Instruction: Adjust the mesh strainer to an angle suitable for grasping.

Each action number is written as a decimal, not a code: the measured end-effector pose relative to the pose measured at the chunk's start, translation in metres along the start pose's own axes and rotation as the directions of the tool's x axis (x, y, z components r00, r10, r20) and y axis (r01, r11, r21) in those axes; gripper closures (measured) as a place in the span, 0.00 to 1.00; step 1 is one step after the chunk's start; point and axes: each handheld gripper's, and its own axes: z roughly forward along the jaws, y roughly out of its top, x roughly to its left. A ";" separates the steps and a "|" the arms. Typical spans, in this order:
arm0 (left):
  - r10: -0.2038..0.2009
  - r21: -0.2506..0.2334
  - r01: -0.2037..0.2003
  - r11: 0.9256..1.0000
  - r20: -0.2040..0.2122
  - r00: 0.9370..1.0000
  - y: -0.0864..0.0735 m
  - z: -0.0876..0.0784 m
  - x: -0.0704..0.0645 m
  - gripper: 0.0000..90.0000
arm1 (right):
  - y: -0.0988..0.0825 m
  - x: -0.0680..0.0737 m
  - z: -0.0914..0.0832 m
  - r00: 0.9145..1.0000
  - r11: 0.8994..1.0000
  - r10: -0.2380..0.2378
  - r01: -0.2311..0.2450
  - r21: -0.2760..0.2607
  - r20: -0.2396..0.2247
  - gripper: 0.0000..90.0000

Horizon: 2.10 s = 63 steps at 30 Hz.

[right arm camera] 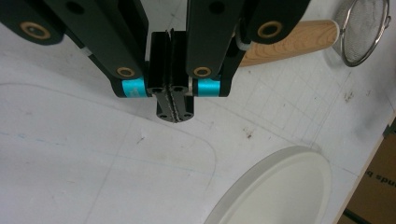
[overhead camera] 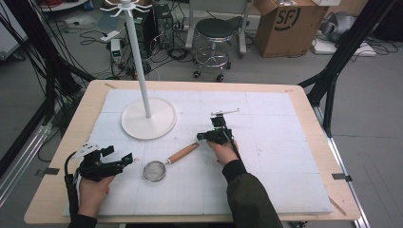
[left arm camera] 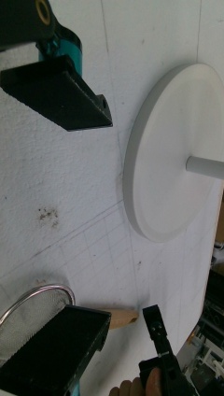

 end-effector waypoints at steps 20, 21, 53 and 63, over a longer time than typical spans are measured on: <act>0.010 0.005 -0.010 1.000 0.007 1.000 0.000 0.000 -0.002 0.09 | -0.017 0.015 0.001 0.997 0.997 -0.068 0.067 0.033 0.030 1.00; 0.010 0.005 -0.010 1.000 0.007 1.000 0.000 0.000 -0.002 0.09 | -0.018 0.017 0.002 0.997 0.997 -0.069 0.068 0.038 0.028 1.00; 0.011 0.011 -0.011 1.000 0.009 1.000 -0.001 -0.001 -0.003 0.09 | -0.044 0.021 0.000 0.997 1.000 0.004 -0.005 -0.012 -0.076 1.00; 0.011 0.015 -0.011 1.000 0.006 1.000 -0.001 -0.001 -0.002 0.09 | -0.037 0.028 0.013 0.996 1.000 -0.003 0.002 -0.007 -0.093 1.00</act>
